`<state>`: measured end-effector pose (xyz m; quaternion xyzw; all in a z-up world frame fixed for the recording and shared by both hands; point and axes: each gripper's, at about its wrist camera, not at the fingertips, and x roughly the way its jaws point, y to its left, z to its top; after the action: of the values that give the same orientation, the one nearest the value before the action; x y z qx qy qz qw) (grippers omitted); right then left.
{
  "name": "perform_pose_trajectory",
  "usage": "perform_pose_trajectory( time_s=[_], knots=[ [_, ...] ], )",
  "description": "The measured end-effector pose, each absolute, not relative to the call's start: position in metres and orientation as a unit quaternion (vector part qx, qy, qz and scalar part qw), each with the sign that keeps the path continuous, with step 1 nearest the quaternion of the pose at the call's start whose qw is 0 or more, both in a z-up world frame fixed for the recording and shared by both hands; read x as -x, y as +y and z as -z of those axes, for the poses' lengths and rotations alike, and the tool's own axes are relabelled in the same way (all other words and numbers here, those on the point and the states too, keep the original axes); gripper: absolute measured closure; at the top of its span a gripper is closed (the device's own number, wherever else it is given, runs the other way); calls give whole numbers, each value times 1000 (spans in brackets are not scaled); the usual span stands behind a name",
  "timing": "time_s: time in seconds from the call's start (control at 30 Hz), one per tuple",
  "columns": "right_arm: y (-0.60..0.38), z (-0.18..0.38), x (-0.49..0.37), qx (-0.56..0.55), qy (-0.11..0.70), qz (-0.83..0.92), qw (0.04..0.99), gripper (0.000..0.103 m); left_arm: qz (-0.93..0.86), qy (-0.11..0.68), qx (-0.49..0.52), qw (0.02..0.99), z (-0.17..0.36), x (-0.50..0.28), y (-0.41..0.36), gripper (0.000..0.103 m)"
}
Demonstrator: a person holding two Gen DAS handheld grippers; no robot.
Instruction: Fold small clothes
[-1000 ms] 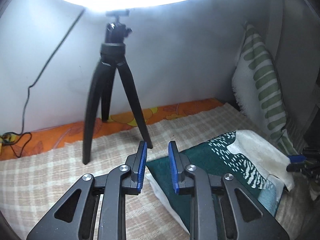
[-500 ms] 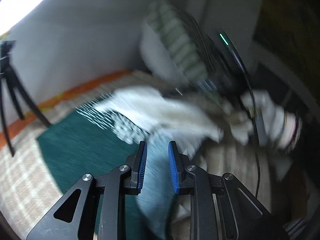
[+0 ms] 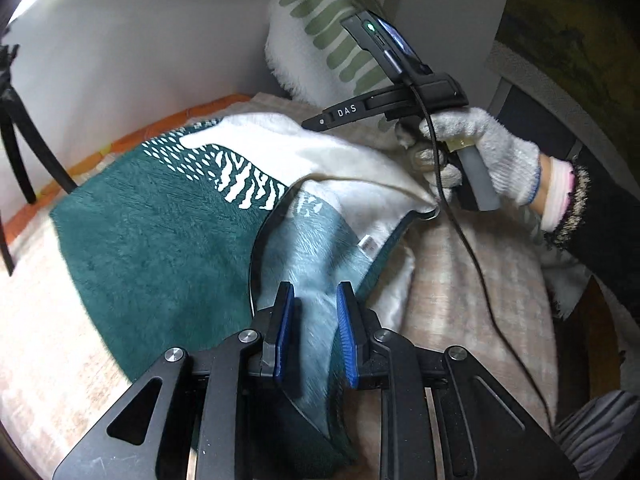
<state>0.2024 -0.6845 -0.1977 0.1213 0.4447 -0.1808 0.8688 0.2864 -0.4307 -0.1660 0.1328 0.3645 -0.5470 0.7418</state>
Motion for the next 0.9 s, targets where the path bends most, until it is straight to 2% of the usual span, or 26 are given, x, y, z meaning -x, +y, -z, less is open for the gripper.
perform_pose_trajectory(
  time_s=[0.13, 0.23, 0.27, 0.3, 0.37, 0.43, 0.5, 0.57, 0.67, 0.8, 0.87, 0.9],
  knots=[
    [-679, 172, -188, -133, 410, 187, 883, 79, 536, 355, -117, 757, 149, -280, -404, 83],
    [-658, 153, -188, -122, 385, 159, 901, 78, 524, 351, -106, 768, 138, -279, -386, 75],
    [-647, 147, -191, -117, 380, 143, 906, 78, 520, 350, -101, 772, 134, -278, -380, 68],
    [-637, 143, -193, -112, 376, 132, 910, 78, 515, 348, -97, 777, 130, -276, -373, 54],
    [-615, 136, -200, -100, 374, 113, 915, 78, 498, 343, -83, 792, 122, -273, -357, 42],
    [-596, 131, -204, -99, 370, 98, 919, 78, 494, 345, -69, 795, 116, -271, -346, 41],
    [-579, 126, -205, -103, 365, 87, 921, 78, 474, 348, -63, 806, 109, -268, -336, 30],
    [-562, 119, -203, -105, 357, 83, 925, 78, 449, 345, -56, 822, 102, -264, -325, 28],
    [-540, 109, -194, -114, 346, 82, 928, 71, 429, 338, -47, 836, 87, -255, -303, 21],
    [-505, 89, -178, -94, 338, 91, 932, 65, 405, 321, -50, 855, 71, -237, -283, 21],
    [-488, 79, -167, -87, 336, 96, 933, 57, 401, 312, -50, 860, 64, -227, -274, 21],
    [-481, 75, -161, -83, 333, 101, 934, 42, 400, 307, -51, 862, 61, -221, -270, 21]
  ],
)
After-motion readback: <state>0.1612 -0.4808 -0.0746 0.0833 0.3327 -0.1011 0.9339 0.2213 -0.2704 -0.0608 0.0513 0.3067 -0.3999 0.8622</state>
